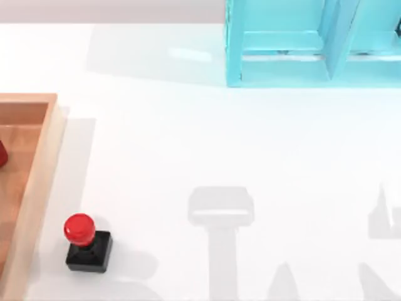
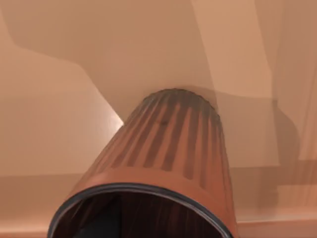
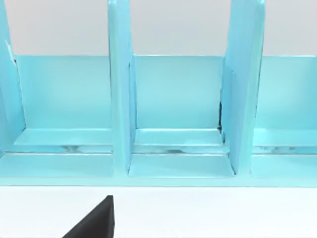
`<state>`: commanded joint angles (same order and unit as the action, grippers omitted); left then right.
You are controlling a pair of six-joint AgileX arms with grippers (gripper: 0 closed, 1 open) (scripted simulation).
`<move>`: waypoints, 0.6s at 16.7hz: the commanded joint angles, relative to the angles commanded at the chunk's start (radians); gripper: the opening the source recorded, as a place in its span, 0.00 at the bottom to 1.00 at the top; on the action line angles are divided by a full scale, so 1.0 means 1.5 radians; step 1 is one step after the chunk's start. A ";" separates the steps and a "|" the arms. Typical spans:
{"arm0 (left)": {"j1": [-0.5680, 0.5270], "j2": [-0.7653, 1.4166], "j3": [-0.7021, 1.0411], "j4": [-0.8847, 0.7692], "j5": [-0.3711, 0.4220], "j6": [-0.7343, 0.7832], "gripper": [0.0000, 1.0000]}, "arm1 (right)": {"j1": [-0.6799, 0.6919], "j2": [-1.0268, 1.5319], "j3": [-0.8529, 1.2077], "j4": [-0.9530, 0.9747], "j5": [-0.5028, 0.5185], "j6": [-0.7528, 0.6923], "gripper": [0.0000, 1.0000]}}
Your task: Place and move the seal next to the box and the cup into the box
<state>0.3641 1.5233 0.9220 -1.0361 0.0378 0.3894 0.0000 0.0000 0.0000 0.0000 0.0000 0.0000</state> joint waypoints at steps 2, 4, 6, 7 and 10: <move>0.000 0.000 0.000 0.000 0.000 0.000 1.00 | 0.000 0.000 0.000 0.000 0.000 0.000 1.00; -0.003 -0.008 0.007 -0.009 0.004 0.005 1.00 | 0.000 0.000 0.000 0.000 0.000 0.000 1.00; -0.013 -0.034 0.031 -0.043 0.016 0.014 1.00 | 0.000 0.000 0.000 0.000 0.000 0.000 1.00; -0.018 -0.052 0.047 -0.071 0.022 0.017 1.00 | 0.000 0.000 0.000 0.000 0.000 0.000 1.00; -0.029 -0.095 0.102 -0.169 0.030 0.022 1.00 | 0.000 0.000 0.000 0.000 0.000 0.000 1.00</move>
<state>0.3211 1.3809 1.0745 -1.2893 0.0831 0.4219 0.0000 0.0000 0.0000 0.0000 0.0000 0.0000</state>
